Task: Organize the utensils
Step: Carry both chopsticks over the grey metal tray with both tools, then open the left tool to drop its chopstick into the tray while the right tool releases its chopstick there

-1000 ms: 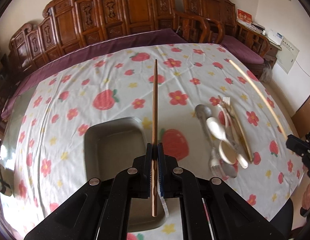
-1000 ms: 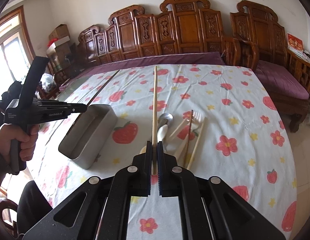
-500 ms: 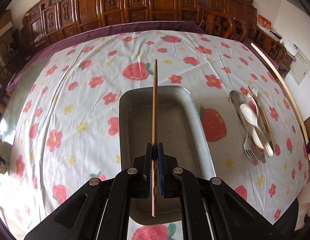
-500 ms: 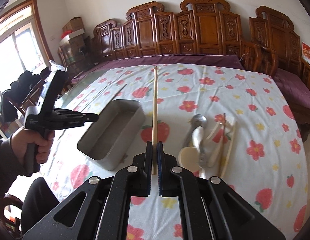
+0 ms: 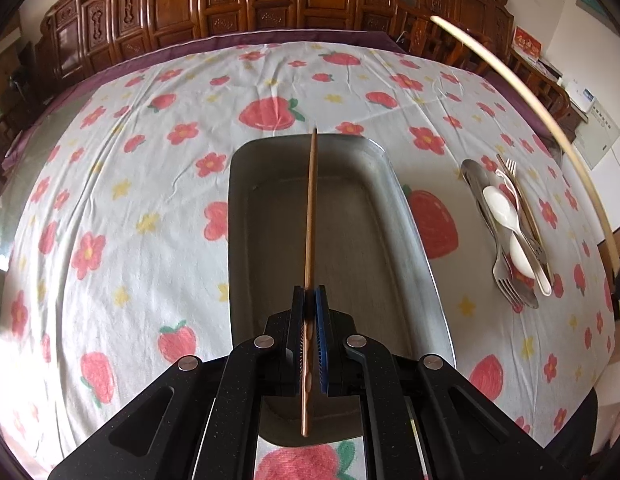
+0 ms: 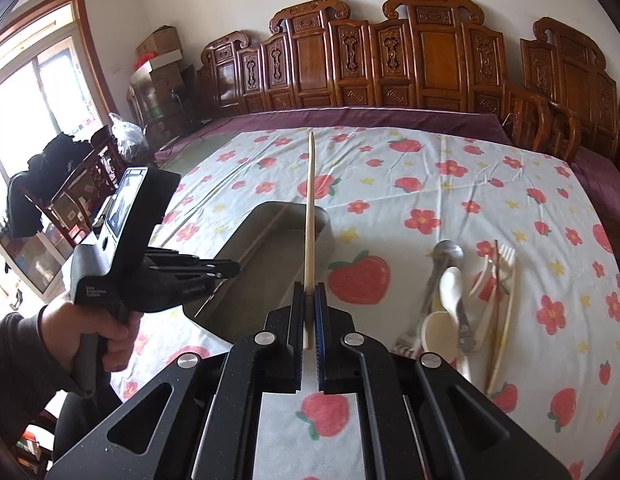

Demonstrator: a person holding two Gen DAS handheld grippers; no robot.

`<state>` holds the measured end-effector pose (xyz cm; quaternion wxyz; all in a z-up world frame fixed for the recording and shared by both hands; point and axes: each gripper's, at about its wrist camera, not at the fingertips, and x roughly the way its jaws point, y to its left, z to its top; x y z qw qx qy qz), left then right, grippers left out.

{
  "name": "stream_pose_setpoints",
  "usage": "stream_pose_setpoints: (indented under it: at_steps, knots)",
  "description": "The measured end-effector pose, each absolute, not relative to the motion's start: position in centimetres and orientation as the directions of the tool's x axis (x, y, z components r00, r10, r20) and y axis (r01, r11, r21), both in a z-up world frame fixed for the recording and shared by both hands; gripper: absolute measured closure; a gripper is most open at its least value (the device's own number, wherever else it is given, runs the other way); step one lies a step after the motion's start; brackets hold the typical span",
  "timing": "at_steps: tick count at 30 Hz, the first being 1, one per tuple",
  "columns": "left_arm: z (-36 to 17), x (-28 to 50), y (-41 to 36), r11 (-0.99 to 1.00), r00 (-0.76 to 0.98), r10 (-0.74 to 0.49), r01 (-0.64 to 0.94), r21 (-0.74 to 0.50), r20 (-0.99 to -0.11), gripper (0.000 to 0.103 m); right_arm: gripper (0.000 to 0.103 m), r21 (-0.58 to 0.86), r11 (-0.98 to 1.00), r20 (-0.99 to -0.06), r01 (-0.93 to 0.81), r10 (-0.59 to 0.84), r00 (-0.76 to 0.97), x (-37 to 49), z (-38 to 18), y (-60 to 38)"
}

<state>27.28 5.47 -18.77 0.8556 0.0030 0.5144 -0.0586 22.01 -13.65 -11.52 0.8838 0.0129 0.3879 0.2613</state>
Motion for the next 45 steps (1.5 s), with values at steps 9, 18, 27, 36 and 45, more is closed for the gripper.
stream_pose_setpoints:
  at_steps: [9,18,27,36,45]
  knots:
    - [-16.8,25.2,7.3,0.991,0.519,-0.128,0.097,-0.090,-0.845,0.090,0.097,0.228,0.858,-0.715,-0.461,0.469,0.518,22.7,-13.8,-9.9]
    - [-14.6,22.6,10.2,0.993,0.585,-0.118,0.091,-0.079,-0.803,0.089,0.097,0.241,0.860,-0.748,-0.451,0.460,0.477,24.5,-16.4,-5.9]
    - [-13.8,21.5,11.8,0.992,0.607,-0.122,0.090,-0.085,-0.785,0.089,0.097,0.238,0.881,-0.777,-0.408,0.425,0.465,25.7,-17.8,-3.9]
    - [-13.6,21.2,12.1,0.991,0.610,-0.129,0.093,-0.092,-0.782,0.089,0.088,0.265,0.850,-0.759,-0.456,0.476,0.444,25.3,-18.0,-3.3]
    - [-13.3,20.9,10.2,0.988,0.607,-0.148,0.122,-0.092,-0.781,0.089,0.088,0.220,0.852,-0.735,-0.475,0.464,0.493,24.1,-16.0,-7.1]
